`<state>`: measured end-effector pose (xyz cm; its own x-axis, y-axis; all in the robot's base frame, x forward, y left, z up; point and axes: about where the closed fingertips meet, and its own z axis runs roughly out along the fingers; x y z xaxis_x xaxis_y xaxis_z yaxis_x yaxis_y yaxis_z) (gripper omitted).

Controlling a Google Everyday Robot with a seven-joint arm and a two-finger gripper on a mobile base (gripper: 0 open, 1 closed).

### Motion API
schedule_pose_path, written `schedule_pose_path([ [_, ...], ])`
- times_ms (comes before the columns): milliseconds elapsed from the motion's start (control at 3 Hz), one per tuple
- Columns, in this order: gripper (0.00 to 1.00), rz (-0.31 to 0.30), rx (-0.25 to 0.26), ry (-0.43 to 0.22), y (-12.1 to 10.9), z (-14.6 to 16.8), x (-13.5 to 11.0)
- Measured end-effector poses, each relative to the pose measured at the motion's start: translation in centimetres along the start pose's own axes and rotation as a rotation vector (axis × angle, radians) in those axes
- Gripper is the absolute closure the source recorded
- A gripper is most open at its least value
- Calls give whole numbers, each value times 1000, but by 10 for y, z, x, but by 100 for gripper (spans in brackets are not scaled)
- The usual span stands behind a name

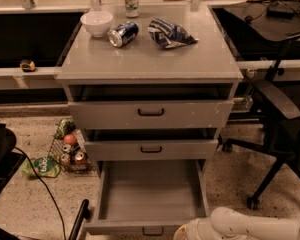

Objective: Close bottom drawer

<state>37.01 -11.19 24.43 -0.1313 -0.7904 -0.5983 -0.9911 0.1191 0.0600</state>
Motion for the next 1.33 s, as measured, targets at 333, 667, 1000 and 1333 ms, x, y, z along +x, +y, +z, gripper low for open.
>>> schedule_pose_path([
  [333,100,19,45,-34,-18,-1,30],
  [667,100,43,69,-41,-36,3,51],
  [1000,100,68,93,-8,-55,9,64],
  [1333,100,76,116,2,-64,10,68],
])
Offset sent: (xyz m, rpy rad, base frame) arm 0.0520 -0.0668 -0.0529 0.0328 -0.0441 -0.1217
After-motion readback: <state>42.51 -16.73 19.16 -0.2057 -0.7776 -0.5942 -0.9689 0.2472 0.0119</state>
